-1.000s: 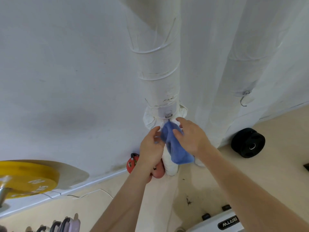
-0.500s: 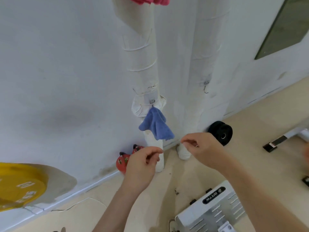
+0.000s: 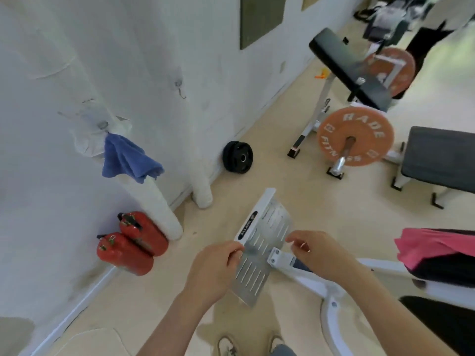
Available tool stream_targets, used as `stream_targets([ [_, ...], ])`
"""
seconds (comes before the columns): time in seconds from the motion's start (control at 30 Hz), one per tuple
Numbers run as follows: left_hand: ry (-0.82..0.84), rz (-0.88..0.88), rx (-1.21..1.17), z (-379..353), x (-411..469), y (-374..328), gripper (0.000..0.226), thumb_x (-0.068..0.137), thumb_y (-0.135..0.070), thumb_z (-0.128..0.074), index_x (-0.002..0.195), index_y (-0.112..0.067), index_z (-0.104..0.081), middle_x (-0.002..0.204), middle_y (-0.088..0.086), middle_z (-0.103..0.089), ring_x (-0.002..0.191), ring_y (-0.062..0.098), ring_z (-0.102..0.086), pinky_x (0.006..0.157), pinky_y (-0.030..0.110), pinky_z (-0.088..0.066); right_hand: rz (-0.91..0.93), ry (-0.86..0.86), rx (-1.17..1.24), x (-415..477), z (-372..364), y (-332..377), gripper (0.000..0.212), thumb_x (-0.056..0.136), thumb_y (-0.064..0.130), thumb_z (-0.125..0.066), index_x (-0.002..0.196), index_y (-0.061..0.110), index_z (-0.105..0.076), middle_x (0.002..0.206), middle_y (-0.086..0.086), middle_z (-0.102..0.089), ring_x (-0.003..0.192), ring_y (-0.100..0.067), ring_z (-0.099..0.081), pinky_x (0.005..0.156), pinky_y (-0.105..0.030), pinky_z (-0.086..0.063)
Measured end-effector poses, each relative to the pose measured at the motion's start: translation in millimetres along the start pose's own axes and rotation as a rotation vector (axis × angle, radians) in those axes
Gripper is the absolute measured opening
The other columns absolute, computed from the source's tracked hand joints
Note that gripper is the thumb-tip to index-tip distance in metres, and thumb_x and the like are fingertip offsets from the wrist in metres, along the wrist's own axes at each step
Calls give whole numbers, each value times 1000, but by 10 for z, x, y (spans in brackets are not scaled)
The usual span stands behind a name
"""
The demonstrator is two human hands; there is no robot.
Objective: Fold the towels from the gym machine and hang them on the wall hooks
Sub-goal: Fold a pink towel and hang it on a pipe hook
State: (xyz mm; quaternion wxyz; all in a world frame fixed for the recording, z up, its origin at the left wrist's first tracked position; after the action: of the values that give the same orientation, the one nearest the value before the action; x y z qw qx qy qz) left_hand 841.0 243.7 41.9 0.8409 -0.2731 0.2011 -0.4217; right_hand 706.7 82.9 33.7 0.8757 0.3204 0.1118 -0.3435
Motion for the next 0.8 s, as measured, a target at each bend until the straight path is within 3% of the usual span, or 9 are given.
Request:
stream_targets([
  [0.23, 150, -118, 33, -1038, -5, -930, 40, 92, -4, -45, 123, -24, -59, 117, -4, -60, 103, 15, -56, 86, 25, -43, -271, -190, 195, -1135, 80, -1586, 37, 94, 22, -52, 131, 27, -50, 115, 5, -58, 100, -11, -56, 88, -25, -44],
  [0.4, 196, -167, 9, -1964, -196, -1806, 23, 96, -17, -47, 106, -27, -65, 99, -9, -65, 88, 13, -59, 73, 26, -43, -462, -463, 475, -2174, 220, -2814, 46, 92, 18, -57, 136, 24, -46, 125, 2, -56, 110, -15, -57, 87, -25, -43],
  [0.5, 239, -193, 0, -2580, -403, -2340, 31, 96, -8, -42, 105, -29, -63, 99, -12, -57, 89, 13, -54, 71, 25, -40, -569, -612, 978, -2720, 181, -3558, 42, 93, 17, -57, 134, 23, -47, 119, -3, -61, 105, -19, -61, 84, -32, -52],
  [0.63, 362, -264, -31, -3282, -666, -3101, 47, 90, 4, -41, 119, -28, -59, 103, -7, -51, 96, 13, -54, 84, 26, -44, -571, -732, 1823, -3219, 25, -4268, 37, 98, 24, -48, 134, 16, -46, 119, -14, -64, 108, -30, -64, 83, -38, -53],
  [0.7, 385, -252, -84, -3521, -689, -3432, 35, 94, -6, -45, 115, -30, -61, 94, -10, -57, 85, 7, -55, 80, 22, -46, -527, -779, 2057, -3388, 12, -4548, 41, 98, 36, -45, 135, 17, -45, 124, -17, -62, 115, -30, -59, 89, -41, -50],
  [0.8, 428, -221, -130, -3887, -702, -3777, 25, 95, -13, -48, 107, -26, -66, 83, -16, -61, 77, 3, -56, 73, 18, -44, -500, -791, 2134, -3544, 5, -4892, 49, 95, 53, -43, 134, 24, -47, 129, -13, -59, 125, -28, -51, 102, -48, -42],
])
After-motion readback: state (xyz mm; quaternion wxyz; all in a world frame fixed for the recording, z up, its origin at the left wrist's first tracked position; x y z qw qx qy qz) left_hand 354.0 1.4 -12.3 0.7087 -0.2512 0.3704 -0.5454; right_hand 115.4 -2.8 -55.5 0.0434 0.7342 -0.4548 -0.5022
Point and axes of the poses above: each hand's wrist, its own x-axis towards the middle knuckle, its own z-axis out of the back of the hand, y = z × x, the point moved 9 cm from there along x, towards the middle knuckle
